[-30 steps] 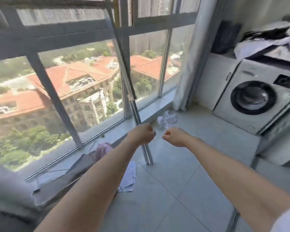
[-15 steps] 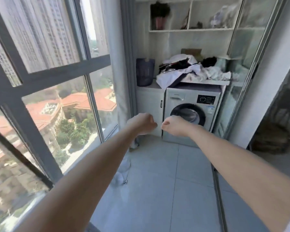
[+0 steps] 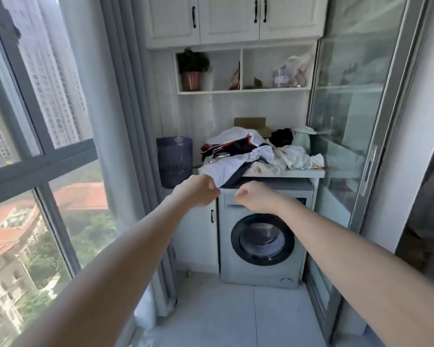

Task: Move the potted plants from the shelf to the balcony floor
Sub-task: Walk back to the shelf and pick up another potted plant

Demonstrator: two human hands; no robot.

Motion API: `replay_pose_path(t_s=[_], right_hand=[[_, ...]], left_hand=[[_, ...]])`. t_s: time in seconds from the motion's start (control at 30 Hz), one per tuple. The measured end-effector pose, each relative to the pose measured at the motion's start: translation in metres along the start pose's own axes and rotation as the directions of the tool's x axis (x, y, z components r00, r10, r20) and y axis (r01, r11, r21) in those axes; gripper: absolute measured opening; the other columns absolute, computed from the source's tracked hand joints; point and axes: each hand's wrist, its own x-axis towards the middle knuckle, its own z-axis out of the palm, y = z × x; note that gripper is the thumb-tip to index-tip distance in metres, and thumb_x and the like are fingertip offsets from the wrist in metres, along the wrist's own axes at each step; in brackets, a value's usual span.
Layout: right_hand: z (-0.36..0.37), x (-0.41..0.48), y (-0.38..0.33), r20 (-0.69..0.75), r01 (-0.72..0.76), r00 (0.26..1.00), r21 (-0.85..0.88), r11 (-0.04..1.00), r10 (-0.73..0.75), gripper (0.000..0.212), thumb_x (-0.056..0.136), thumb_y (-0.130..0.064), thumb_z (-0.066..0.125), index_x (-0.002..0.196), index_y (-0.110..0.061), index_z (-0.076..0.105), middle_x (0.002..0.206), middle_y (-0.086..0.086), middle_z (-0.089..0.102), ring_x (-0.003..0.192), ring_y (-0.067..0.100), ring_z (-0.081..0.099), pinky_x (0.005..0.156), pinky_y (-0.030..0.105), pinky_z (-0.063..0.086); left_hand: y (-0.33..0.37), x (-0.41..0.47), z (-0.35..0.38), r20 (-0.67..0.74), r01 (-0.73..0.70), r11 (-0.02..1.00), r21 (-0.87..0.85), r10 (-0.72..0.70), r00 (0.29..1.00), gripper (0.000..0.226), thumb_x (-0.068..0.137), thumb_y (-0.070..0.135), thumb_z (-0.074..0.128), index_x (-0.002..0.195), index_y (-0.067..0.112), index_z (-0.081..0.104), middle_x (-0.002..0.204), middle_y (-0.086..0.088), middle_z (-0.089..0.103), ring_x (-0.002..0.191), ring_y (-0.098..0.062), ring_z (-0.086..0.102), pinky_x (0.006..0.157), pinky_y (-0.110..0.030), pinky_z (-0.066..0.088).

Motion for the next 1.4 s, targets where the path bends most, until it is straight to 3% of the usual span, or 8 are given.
replay_pose_path(t_s=[0.1,0.27,0.47,0.6,0.87,1.1,1.27,1.4], right_hand=[[-0.024,0.087,0.013,-0.023,-0.001,1.0,0.001,1.0,0.001,0.032,0.088,-0.02,0.048,0.072,0.004,0.06,0.072,0.027,0.055,0.064,0.027,0.053,0.067,0.04,0.049],[-0.06,0.224,0.026,-0.048,0.087,0.995,-0.037,0.995,-0.089,0.035,0.085,-0.014,0.045,0.056,-0.018,0.026,0.058,0.003,0.023,0.053,0.017,0.023,0.053,0.03,0.018],[-0.072,0.374,0.028,-0.048,0.151,0.987,0.008,0.989,-0.15,0.029,0.086,-0.019,0.048,0.068,0.001,0.058,0.06,0.018,0.048,0.055,0.026,0.047,0.058,0.037,0.037],[-0.079,0.487,0.023,-0.089,0.193,0.977,-0.01,0.981,-0.193,0.036,0.09,-0.028,0.051,0.105,0.001,0.067,0.11,0.023,0.069,0.101,0.033,0.063,0.088,0.042,0.05],[-0.132,0.697,0.006,-0.191,0.152,0.968,-0.056,0.987,-0.16,0.037,0.091,-0.026,0.049,0.055,-0.02,0.042,0.058,-0.002,0.042,0.056,0.015,0.042,0.052,0.028,0.029],[-0.161,0.825,0.01,-0.255,0.177,0.951,-0.018,0.984,-0.176,0.035,0.089,-0.023,0.051,0.092,0.007,0.068,0.097,0.021,0.07,0.096,0.033,0.064,0.075,0.033,0.049],[-0.179,0.938,0.014,-0.319,0.22,0.922,-0.039,0.975,-0.22,0.029,0.085,-0.021,0.048,0.059,-0.009,0.049,0.062,0.004,0.051,0.061,0.018,0.048,0.049,0.025,0.035],[-0.197,1.015,0.011,-0.344,0.27,0.914,0.115,0.956,-0.217,0.036,0.09,-0.022,0.05,0.095,0.011,0.064,0.083,0.013,0.061,0.082,0.024,0.058,0.074,0.034,0.048]], left_hand=[[-0.009,0.089,-0.007,-0.027,0.002,1.0,-0.002,-0.002,1.0,0.021,0.083,0.032,0.043,0.083,0.022,0.062,0.094,-0.006,0.065,0.081,-0.03,0.062,0.067,-0.031,0.048],[-0.035,0.214,-0.017,-0.08,0.03,0.999,-0.024,-0.032,0.996,0.021,0.084,0.033,0.043,0.086,0.025,0.062,0.097,-0.004,0.065,0.085,-0.03,0.06,0.071,-0.032,0.047],[-0.071,0.352,-0.034,-0.116,0.05,0.997,-0.06,-0.057,0.992,0.035,0.085,0.035,0.045,0.102,0.015,0.068,0.103,-0.011,0.066,0.089,-0.033,0.061,0.077,-0.035,0.049],[-0.102,0.454,-0.056,-0.154,0.029,0.998,-0.052,-0.036,0.987,0.039,0.087,0.036,0.044,0.11,0.015,0.067,0.108,-0.009,0.065,0.093,-0.032,0.059,0.077,-0.035,0.048],[-0.152,0.665,-0.112,-0.209,-0.054,0.996,-0.074,0.037,0.977,0.034,0.093,0.03,0.048,0.115,0.009,0.063,0.117,-0.013,0.064,0.102,-0.028,0.058,0.088,-0.035,0.047],[-0.177,0.798,-0.129,-0.192,-0.074,0.982,-0.175,0.04,0.981,0.038,0.094,0.025,0.046,0.113,-0.002,0.064,0.116,-0.02,0.064,0.108,-0.034,0.061,0.096,-0.042,0.051],[-0.203,0.902,-0.134,-0.284,-0.113,0.946,-0.303,0.023,0.959,0.03,0.089,0.025,0.05,0.097,0.001,0.066,0.099,-0.017,0.068,0.088,-0.028,0.065,0.081,-0.038,0.053],[-0.224,0.975,-0.144,-0.274,-0.096,0.836,-0.541,-0.067,0.96,0.013,0.087,0.025,0.056,0.087,0.015,0.064,0.091,-0.006,0.067,0.076,-0.018,0.064,0.064,-0.027,0.053]])
